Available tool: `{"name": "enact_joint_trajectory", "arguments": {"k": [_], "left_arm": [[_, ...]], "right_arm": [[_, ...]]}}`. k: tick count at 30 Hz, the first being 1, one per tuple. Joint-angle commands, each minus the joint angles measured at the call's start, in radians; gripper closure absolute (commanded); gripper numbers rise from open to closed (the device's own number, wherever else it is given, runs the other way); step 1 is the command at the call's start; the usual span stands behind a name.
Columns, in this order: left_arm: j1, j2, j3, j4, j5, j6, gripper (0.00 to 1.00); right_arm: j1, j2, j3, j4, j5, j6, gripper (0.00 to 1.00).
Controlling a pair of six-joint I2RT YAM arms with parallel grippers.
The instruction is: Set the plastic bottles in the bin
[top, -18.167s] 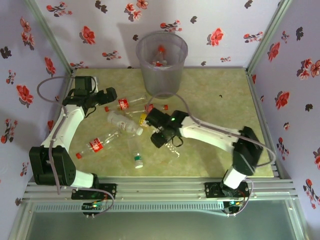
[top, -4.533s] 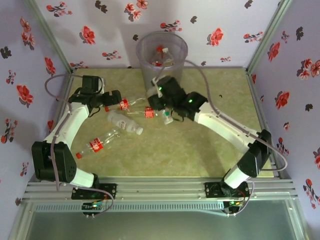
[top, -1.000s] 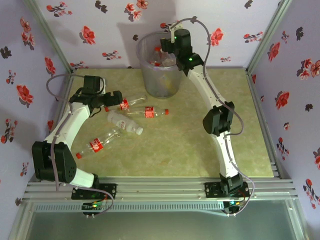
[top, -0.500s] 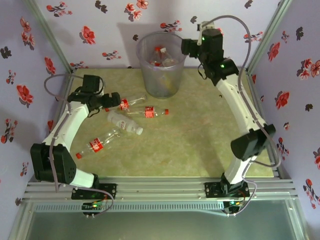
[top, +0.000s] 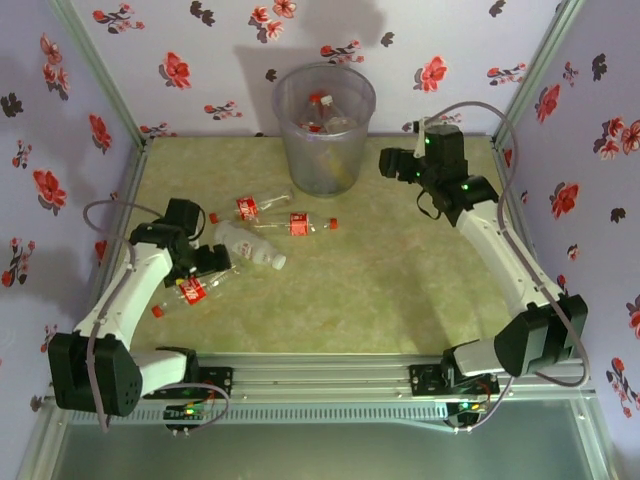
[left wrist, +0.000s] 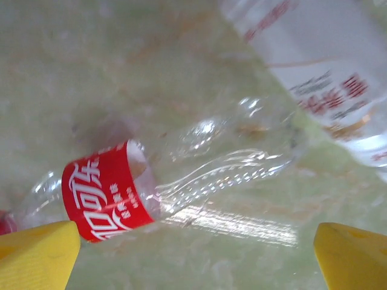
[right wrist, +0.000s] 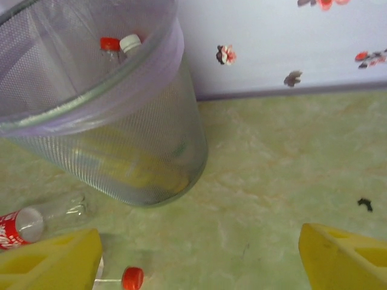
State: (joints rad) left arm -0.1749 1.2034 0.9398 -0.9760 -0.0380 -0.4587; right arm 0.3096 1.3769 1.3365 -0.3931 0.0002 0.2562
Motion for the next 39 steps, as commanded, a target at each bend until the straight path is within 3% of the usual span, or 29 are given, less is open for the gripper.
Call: {"name": "enact_joint_trajectory", "arguments": {"k": [1,9,24,39], "left_arm": [[-0.006,0.027,-0.01,0.032,-0.031,-0.008,0.0],[-0.016,0.093,-0.001,0.098,-0.039,0.144,0.0],[-0.074,0.283,0.003,0.075,-0.002,0.085,0.0],[-0.122,0.353,0.007,0.076,-0.008,0.063,0.0]], "right_arm": [[-0.019,-0.074,-0.083,0.097,-0.104,0.098,0.15],[-0.061,-0.154,-0.231,0.111,-0.145,0.152,0.15],[-0.106,-0.154,-0.256,0.126,-0.156,0.161,0.15],[-0.121,-0.15,-0.264,0.145,-0.163,0.17,0.15]]}}
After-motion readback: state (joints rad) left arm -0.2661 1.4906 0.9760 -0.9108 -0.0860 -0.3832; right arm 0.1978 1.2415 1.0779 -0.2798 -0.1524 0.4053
